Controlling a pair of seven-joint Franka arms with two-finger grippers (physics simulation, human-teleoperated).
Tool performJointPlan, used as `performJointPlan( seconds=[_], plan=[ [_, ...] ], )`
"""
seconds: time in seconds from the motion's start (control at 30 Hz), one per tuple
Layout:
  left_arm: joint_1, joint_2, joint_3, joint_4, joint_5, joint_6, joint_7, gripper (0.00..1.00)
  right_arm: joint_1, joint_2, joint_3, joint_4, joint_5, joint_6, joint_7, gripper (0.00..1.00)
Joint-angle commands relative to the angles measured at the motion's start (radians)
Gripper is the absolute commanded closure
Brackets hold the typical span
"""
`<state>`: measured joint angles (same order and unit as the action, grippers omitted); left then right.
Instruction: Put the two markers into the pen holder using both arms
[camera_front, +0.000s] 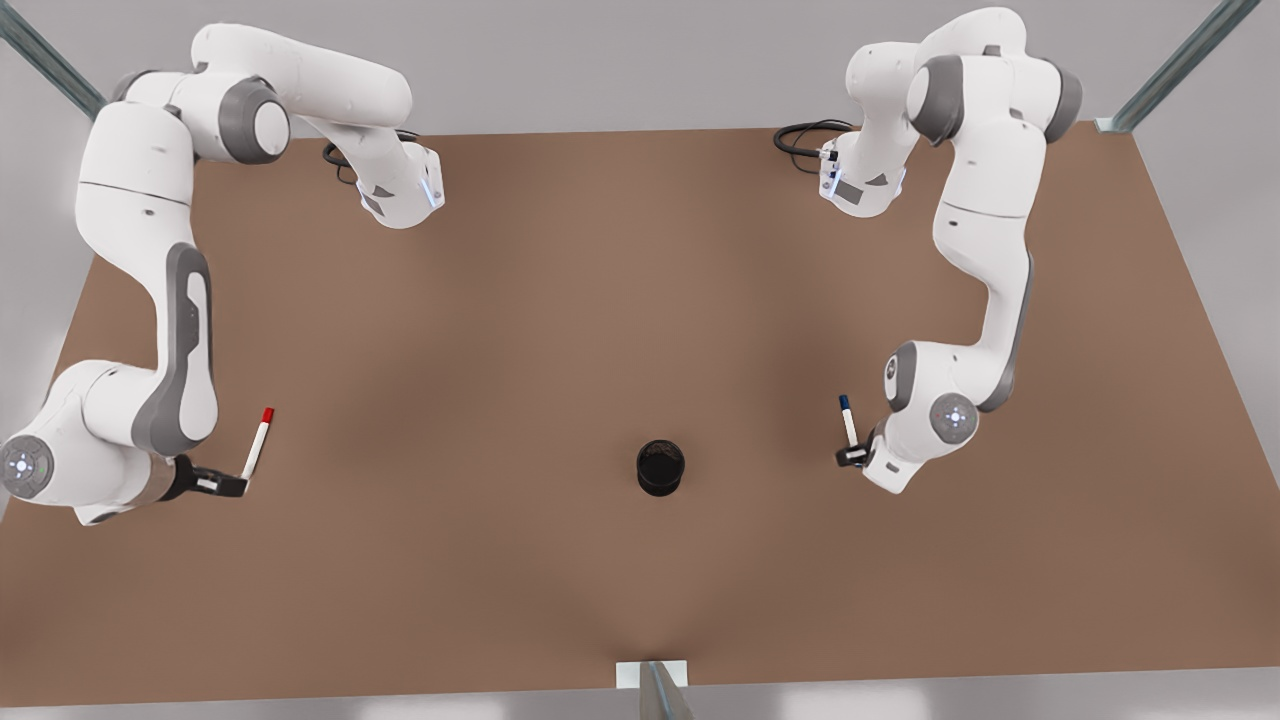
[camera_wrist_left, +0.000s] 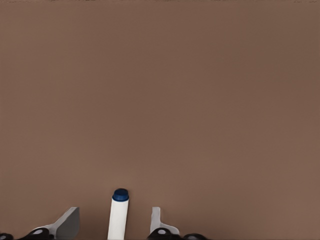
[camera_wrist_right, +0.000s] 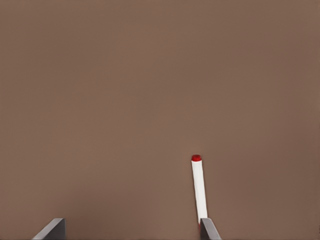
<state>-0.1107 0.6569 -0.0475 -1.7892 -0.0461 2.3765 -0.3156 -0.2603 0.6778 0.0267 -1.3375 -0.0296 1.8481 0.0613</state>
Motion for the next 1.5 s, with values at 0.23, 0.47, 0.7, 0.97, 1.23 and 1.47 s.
performJointPlan(
  seconds=[0.23,0.47,0.7,0.97,1.23,1.47],
  plan=[
    [-0.003,0.010,0.000,0.004,0.035,0.020,-0.089,0.45,-0.046,0.098,-0.002,-0.055,-0.036,0.221,0.055,0.00],
    [-0.001,0.023,-0.002,0.010,0.054,0.020,-0.091,0.50,-0.068,0.098,0.001,-0.080,-0.067,0.215,-0.020,0.00],
    [-0.003,0.026,-0.002,0.010,0.052,0.020,-0.096,0.59,-0.108,0.086,0.019,-0.163,-0.092,0.233,-0.063,0.00],
    [-0.006,0.029,-0.002,0.010,0.054,0.020,-0.096,0.70,-0.109,0.088,0.022,-0.226,-0.098,0.293,-0.116,0.00],
    [-0.004,0.027,-0.002,0.010,0.054,0.018,-0.097,0.79,-0.135,0.095,0.038,-0.232,-0.093,0.315,-0.193,0.09],
    [-0.007,-0.141,-0.097,0.125,0.048,-0.302,0.004,0.79,-0.178,0.109,0.088,-0.230,-0.095,0.327,-0.198,0.17]
  ],
)
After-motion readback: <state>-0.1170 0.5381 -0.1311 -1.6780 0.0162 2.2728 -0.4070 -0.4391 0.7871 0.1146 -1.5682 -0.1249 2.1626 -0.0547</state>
